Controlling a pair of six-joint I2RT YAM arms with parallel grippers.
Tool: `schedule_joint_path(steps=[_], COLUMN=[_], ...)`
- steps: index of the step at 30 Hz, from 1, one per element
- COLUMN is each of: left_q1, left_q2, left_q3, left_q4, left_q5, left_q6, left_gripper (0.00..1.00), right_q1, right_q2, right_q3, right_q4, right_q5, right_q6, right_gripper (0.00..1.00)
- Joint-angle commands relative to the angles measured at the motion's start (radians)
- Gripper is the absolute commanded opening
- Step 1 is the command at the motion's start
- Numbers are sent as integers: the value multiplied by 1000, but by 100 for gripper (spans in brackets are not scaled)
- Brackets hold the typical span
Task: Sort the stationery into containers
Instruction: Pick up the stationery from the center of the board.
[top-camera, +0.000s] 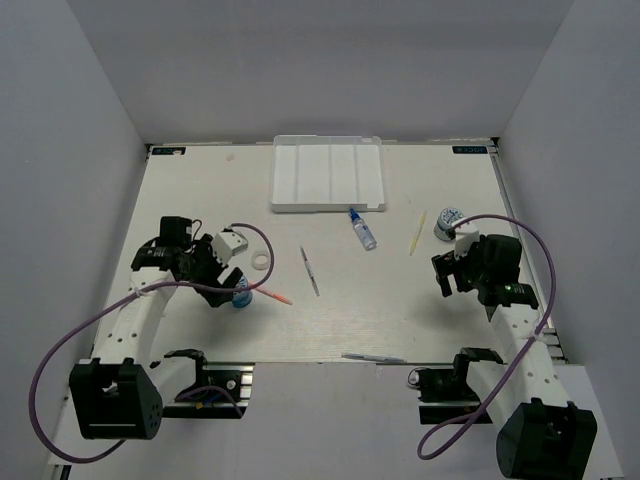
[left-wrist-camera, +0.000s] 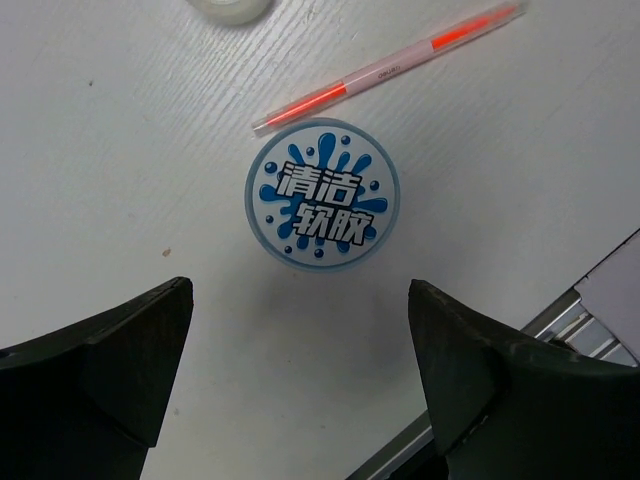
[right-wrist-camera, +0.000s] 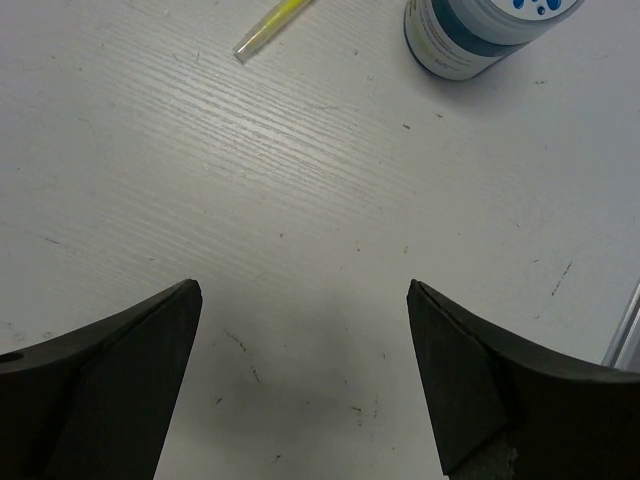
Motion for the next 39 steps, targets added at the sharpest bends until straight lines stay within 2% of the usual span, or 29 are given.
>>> schedule_joint_path(steps=[1, 10, 17, 30, 39], left_q1=[-3, -3, -3, -62, -92], left_q2=[29, 115, 177, 184, 207], left_q3=[44, 39, 57, 8, -16], left_q4=[-15, 67, 68, 117, 145], left_q5=[52, 24, 96, 92, 50], left_q6=[49, 27, 43, 52, 41], left_gripper=[98, 98, 98, 96, 84], right_q1=[-7, -7, -12, -19, -22], right_q2=[14, 29, 37, 66, 67], right_q3=[45, 51, 51, 57, 56], right_q4=[-7, -19, -22, -28, -29], right_q5=[-29, -47, -50, -55, -58], right_q6=[-16, -19, -19, -16, -15], right_gripper=[89, 89, 89, 89, 89])
